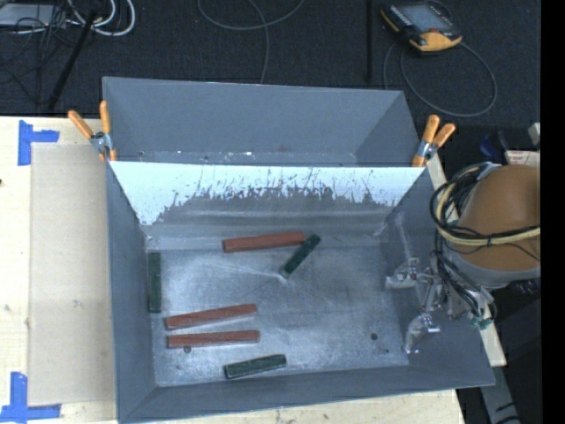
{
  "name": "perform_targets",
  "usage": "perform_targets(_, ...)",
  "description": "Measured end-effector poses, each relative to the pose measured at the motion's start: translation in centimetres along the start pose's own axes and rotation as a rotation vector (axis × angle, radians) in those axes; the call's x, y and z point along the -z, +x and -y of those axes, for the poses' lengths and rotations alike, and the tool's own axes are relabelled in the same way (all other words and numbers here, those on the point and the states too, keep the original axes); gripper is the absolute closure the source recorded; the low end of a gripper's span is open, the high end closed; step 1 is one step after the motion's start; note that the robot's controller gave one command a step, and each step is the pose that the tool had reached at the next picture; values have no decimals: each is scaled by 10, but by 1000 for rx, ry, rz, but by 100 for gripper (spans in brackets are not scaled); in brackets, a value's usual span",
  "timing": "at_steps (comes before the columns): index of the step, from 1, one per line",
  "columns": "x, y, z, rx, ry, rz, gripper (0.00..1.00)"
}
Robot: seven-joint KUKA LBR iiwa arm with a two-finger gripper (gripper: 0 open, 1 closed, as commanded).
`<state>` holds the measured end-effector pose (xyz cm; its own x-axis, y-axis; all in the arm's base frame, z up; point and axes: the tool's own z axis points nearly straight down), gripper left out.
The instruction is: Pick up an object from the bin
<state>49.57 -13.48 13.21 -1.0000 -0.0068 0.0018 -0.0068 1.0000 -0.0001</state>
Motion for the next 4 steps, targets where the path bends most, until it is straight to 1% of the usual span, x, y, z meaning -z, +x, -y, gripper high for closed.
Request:
perform_targets(1, 0, 0, 0, 0, 0, 0, 0)
perform_targets(2, 46, -10, -16, -68, -2, -4, 0)
perform_targets(3, 46, -39, -41, -2, 2, 15, 0)
perform_targets(4, 37, -44, -102, 18, 0, 0, 0)
